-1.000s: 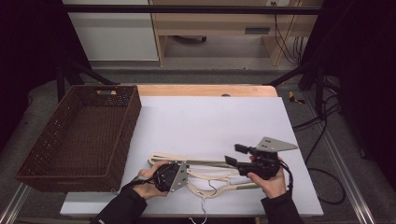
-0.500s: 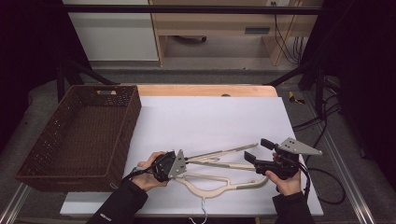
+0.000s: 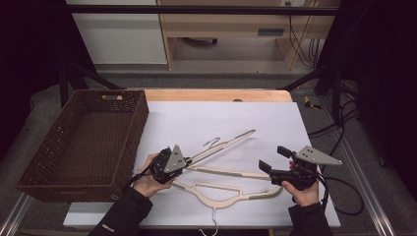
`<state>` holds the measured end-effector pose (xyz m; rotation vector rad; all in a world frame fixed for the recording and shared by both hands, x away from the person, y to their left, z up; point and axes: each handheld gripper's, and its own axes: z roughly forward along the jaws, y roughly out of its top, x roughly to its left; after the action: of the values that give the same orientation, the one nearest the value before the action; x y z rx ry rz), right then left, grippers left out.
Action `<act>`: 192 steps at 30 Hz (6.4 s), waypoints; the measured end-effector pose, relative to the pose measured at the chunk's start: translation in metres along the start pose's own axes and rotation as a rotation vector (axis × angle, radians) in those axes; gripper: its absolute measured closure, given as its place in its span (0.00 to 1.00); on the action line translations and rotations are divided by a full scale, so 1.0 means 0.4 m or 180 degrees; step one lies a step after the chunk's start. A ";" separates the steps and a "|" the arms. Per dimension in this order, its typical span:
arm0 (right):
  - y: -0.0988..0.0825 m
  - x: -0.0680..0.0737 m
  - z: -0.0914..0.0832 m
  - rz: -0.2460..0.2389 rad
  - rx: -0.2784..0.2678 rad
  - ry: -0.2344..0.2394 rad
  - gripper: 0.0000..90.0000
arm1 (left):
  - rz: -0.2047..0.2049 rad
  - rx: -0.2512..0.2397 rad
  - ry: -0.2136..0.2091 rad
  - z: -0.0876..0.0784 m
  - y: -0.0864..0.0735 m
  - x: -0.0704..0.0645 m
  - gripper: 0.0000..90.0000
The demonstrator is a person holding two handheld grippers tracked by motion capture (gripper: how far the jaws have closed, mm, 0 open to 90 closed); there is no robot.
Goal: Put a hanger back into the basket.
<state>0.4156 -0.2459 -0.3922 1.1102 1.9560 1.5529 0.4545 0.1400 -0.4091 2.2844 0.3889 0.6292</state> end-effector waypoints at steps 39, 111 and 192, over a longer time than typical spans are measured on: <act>-0.014 -0.016 0.004 0.0027 0.0072 -0.0298 0.03 | -0.1034 -0.0637 -0.0011 -0.372 0.081 0.174 0.96; -0.018 -0.013 0.017 0.0030 0.0140 -0.0288 0.03 | -0.1997 0.0441 0.0527 -0.470 -0.472 0.476 0.96; 0.003 0.030 0.010 -0.0118 0.0061 -0.0117 0.04 | -0.1391 -0.1196 0.0378 -0.350 -0.111 0.106 0.06</act>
<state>0.4116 -0.2339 -0.3905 1.0961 1.9602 1.4871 0.4101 0.2692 -0.3405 1.7366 0.7360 0.5570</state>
